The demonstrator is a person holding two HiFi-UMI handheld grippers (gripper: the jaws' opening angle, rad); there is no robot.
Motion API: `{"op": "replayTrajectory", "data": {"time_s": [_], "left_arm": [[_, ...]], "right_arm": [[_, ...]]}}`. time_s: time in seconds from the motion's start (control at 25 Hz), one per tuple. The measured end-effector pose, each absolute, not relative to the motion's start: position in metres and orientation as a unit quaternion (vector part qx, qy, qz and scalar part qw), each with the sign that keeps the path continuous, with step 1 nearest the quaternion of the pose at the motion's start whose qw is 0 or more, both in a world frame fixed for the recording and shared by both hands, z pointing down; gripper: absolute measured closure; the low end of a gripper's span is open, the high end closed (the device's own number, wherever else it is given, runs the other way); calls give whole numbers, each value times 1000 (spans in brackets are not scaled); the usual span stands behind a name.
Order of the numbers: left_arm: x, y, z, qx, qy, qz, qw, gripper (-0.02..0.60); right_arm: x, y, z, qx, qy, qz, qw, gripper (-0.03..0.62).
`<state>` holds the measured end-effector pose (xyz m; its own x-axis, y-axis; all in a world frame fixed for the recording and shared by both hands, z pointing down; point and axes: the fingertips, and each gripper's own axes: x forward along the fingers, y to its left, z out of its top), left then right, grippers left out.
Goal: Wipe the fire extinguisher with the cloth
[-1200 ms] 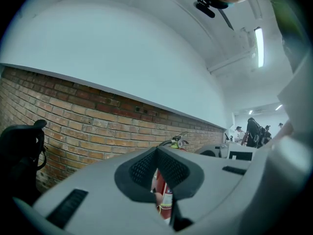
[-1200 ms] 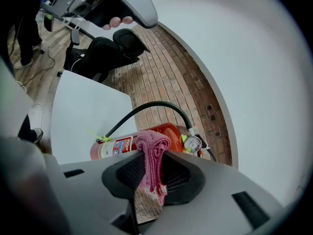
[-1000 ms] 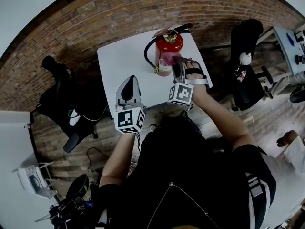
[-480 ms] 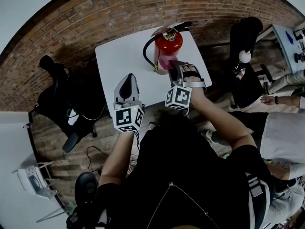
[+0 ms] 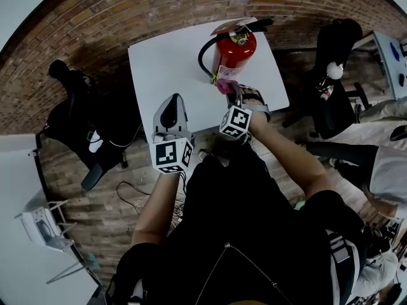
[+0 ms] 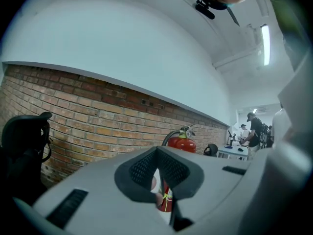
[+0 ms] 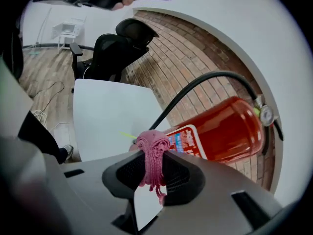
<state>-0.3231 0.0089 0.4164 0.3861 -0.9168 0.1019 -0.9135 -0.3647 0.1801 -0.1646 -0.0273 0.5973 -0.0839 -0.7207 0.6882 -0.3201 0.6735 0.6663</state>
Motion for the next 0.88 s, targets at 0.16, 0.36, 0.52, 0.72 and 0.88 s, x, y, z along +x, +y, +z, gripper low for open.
{"op": "replayTrajectory", "data": {"time_s": [0.16,0.36,0.52,0.72,0.88], "left_arm": [[-336,7,430,817,-564,1,115,571],[-352,4,447,807,-577,12,127,571],[-361,4,465,799,-586,23,135,571],[-374,5,478,791,-594,30,145,571],[-381,5,486,785,-599,38,150,572]], "right_arm": [[-166,-31,644,350,-719,-131,586,493],[-170,-41,701,335,-714,-101,606,493],[-170,-52,741,325,-704,-93,624,493],[-174,-62,773,320,-695,-84,639,493],[-178,-67,795,314,-691,-76,647,493]]}}
